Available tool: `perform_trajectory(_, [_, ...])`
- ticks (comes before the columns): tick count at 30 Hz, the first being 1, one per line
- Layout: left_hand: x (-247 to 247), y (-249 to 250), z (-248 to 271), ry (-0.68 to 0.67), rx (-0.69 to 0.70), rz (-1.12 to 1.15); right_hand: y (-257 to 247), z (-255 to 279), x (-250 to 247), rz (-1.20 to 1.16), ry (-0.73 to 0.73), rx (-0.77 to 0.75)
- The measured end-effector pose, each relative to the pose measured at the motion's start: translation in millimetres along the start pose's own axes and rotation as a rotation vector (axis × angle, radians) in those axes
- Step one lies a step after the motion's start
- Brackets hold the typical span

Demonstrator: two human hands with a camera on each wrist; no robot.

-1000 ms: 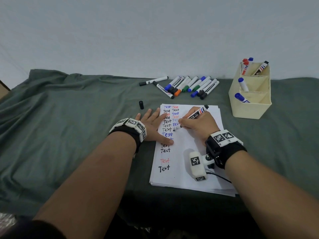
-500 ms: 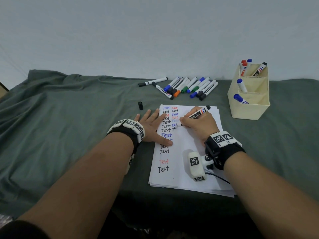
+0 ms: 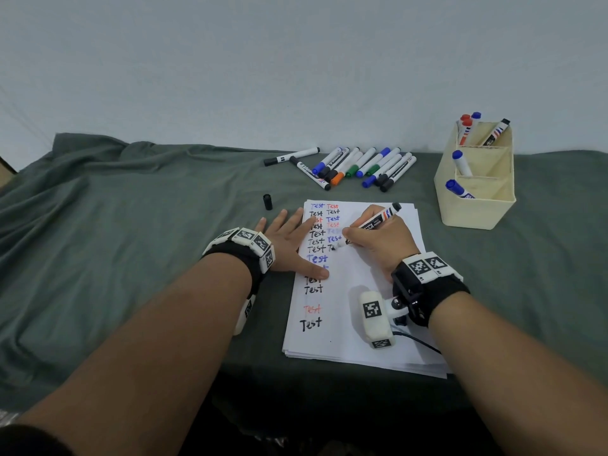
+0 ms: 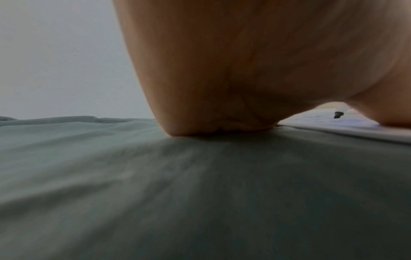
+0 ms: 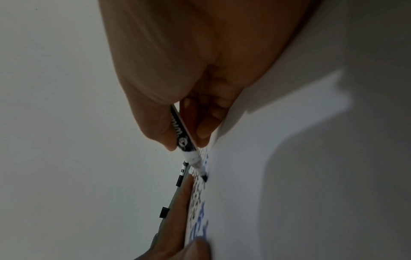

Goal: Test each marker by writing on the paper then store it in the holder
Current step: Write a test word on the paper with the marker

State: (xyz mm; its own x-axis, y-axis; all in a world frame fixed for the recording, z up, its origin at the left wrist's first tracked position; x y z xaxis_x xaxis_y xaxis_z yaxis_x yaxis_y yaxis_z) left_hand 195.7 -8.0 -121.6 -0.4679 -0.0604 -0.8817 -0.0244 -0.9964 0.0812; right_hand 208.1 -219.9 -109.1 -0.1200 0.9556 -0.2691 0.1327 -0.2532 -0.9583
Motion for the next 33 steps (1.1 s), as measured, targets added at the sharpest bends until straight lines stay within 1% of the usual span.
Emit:
perform_trajectory(6, [-1.0,-0.2,0.9,-0.001,0.002,0.002,3.7,-0.9,-4.7,-0.026,0.087,0.019])
perform_trajectory(10, [-1.0,-0.3,0.9,-0.002,0.004,-0.002,3.5,-0.8,-2.5,-0.023,0.057,0.015])
perform_trajectory(14, [-0.4,0.1,1.2,0.006,0.003,0.001,5.7,-1.8,-2.6,-0.042,0.090,0.017])
perform_trajectory(18, [-0.8,0.5,1.9,0.002,0.006,-0.002,7.4,-2.6,-2.0,-0.032,0.046,0.021])
perform_trajectory(23, [-0.9,-0.2,1.7,-0.005,0.004,0.004,12.3,-3.7,-7.1,-0.096,0.147,0.020])
perform_trajectory(25, [-0.8,-0.2,1.5,-0.003,0.004,0.002,13.5,-4.2,-7.2,-0.097,0.160,0.012])
perform_trajectory(27, [-0.3,-0.4,1.0,-0.001,0.005,0.001,13.2,-4.6,-6.6,-0.080,0.146,0.008])
perform_trajectory(31, [0.7,-1.1,-0.5,0.002,0.006,0.001,13.5,-5.6,-4.6,-0.055,0.073,0.015])
perform_trajectory(33, [0.7,-1.2,-0.7,0.002,0.003,-0.002,14.8,-5.9,-4.9,-0.054,0.075,0.014])
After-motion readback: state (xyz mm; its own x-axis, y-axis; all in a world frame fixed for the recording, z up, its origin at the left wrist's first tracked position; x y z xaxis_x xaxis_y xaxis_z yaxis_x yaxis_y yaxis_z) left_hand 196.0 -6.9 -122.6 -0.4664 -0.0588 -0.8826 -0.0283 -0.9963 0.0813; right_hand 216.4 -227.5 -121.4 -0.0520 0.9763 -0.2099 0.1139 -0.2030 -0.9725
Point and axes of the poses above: each hand's wrist, its own z-axis away from the middle knuckle, its own x-axis out of the palm, y = z × x, the point moved 3 cm from there along -z, towards the middle knuckle, and after that the axes turned 4 degrees about -x, right-handed, at the moved point
